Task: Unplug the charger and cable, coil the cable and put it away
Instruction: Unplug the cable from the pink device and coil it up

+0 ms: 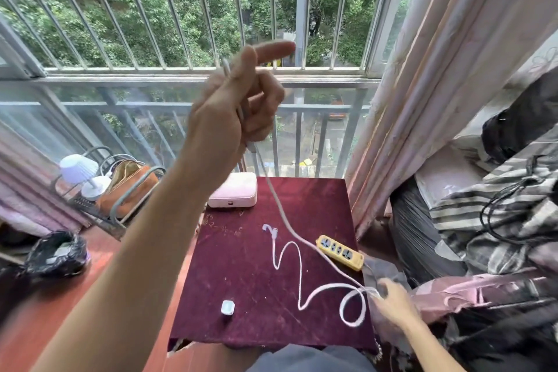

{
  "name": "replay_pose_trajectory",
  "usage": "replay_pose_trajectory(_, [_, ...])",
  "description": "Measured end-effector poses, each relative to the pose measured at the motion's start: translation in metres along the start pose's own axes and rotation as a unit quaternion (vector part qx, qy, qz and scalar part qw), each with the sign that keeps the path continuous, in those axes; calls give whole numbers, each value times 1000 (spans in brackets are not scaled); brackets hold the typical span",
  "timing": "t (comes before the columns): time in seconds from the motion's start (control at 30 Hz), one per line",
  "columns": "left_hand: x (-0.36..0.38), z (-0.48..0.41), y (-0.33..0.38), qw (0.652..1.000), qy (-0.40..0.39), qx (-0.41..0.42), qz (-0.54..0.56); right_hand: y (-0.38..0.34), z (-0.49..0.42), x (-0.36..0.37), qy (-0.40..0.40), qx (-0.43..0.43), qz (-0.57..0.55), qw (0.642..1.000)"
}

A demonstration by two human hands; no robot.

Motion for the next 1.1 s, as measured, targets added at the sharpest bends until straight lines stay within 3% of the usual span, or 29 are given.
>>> replay_pose_trajectory(0.1, [19,2,-24,998,-37,-32,31,-88,22,-58,100,-81,-145,981])
replay_pose_trajectory(0.17, [31,4,-39,995,-56,-56,66,-149,51,-91,123,-159,-289,936])
replay_pose_trajectory(0.23, [40,9,-51,988,-71,-83,105,-215,97,-113,81,-289,-378,876])
replay_pose_trajectory(0.33, [51,17,-68,974,-84,-134,164,-285,151,-112,1,-430,-326,842])
replay_pose_trajectory(0.6, [52,37,-86,944,-127,-222,210,-307,148,-77,22,-426,-329,843])
replay_pose_trajectory(0.73, [43,39,-86,943,-128,-217,218,-298,138,-82,121,-377,-331,856])
replay_pose_trajectory(0.97, [44,42,-89,949,-140,-208,191,-317,139,-75,-3,-448,-333,830])
replay_pose_trajectory(1.1, [26,36,-97,962,-94,-188,174,-297,136,-60,-53,-424,-321,845])
Point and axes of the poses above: each hand's wrist, its own z-axis away from the middle knuckle, its own x-axis out of the palm, y = z × x, the point moved 8 cm from there along -z, towards the middle knuckle, and after that the axes turned 3 degrees about -y, right-handed, at the moved point
